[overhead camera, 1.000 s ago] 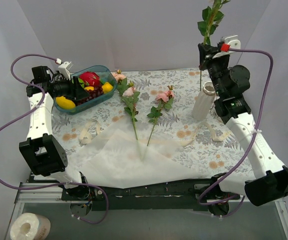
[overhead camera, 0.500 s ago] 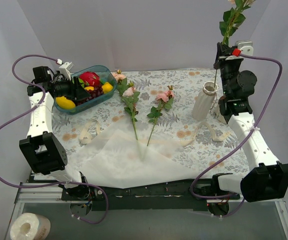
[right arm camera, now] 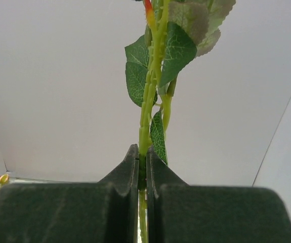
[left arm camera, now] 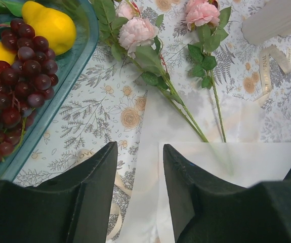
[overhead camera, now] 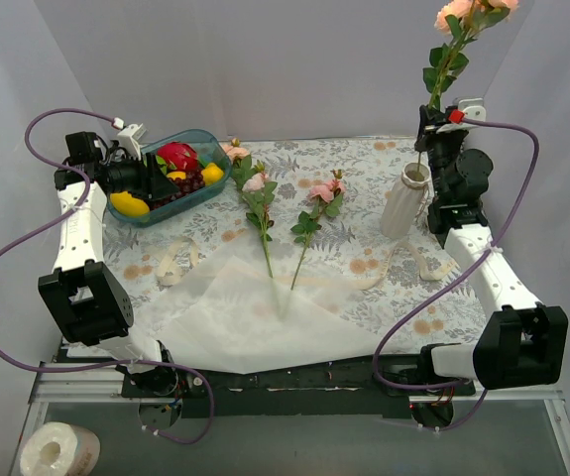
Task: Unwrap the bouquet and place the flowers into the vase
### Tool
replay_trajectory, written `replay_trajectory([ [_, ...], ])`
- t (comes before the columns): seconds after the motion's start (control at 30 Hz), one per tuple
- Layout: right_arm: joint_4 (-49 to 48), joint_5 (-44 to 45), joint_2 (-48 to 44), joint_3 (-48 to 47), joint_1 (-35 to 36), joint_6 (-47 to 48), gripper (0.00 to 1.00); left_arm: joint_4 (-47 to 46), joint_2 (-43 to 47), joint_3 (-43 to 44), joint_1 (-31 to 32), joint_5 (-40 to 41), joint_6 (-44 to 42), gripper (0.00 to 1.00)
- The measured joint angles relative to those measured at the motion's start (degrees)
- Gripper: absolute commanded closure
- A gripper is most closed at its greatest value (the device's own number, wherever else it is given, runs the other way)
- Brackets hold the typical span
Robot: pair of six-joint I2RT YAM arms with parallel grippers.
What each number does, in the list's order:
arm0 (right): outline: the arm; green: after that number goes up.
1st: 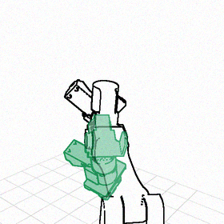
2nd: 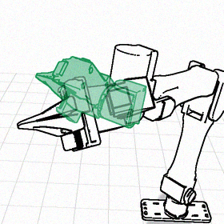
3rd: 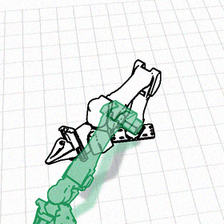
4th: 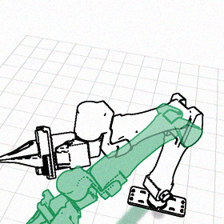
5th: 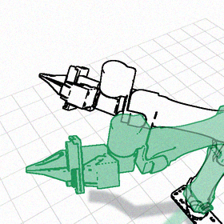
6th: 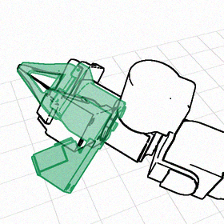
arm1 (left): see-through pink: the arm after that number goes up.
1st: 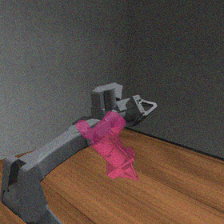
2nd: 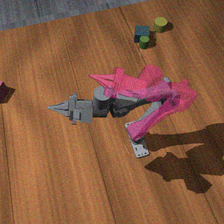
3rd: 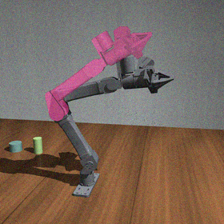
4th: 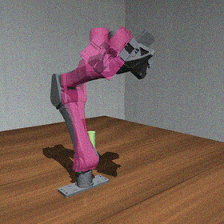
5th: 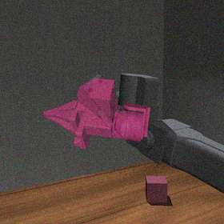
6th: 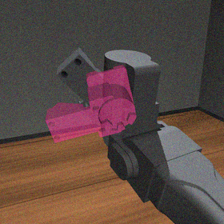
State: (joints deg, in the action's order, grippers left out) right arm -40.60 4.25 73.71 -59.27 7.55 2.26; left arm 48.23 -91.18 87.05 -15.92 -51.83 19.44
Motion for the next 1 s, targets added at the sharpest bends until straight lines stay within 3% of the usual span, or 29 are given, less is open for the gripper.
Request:
replay_trajectory([
  [0.07,0.28,-0.22,0.44,0.35,-0.04,-0.74,0.94,0.31,0.0,0.0,0.0,0.0,-0.22,0.59],
  [0.13,1.44,-0.87,0.57,0.35,-0.04,-2.05,0.77,0.59,0.0,0.0,0.0,0.09,-0.42,0.59],
  [0.17,1.73,-1.27,0.5,0.48,-0.04,-2.71,0.49,0.7,0.0,0.0,0.0,0.15,-0.52,0.59],
  [0.23,2.51,-1.75,-0.07,1.33,-0.04,-4.22,0.1,0.72,0.0,0.0,0.0,0.24,-0.63,0.59],
  [0.73,18.67,-4.66,-11.17,5.16,-0.04,-8.2,0.03,1.18,0.0,0.66,0.0,0.44,-0.83,0.59],
  [1.0,30.08,-8.33,-17.92,-3.63,-0.02,-9.03,0.02,1.09,0.0,0.81,0.0,0.39,-0.81,0.59],
])
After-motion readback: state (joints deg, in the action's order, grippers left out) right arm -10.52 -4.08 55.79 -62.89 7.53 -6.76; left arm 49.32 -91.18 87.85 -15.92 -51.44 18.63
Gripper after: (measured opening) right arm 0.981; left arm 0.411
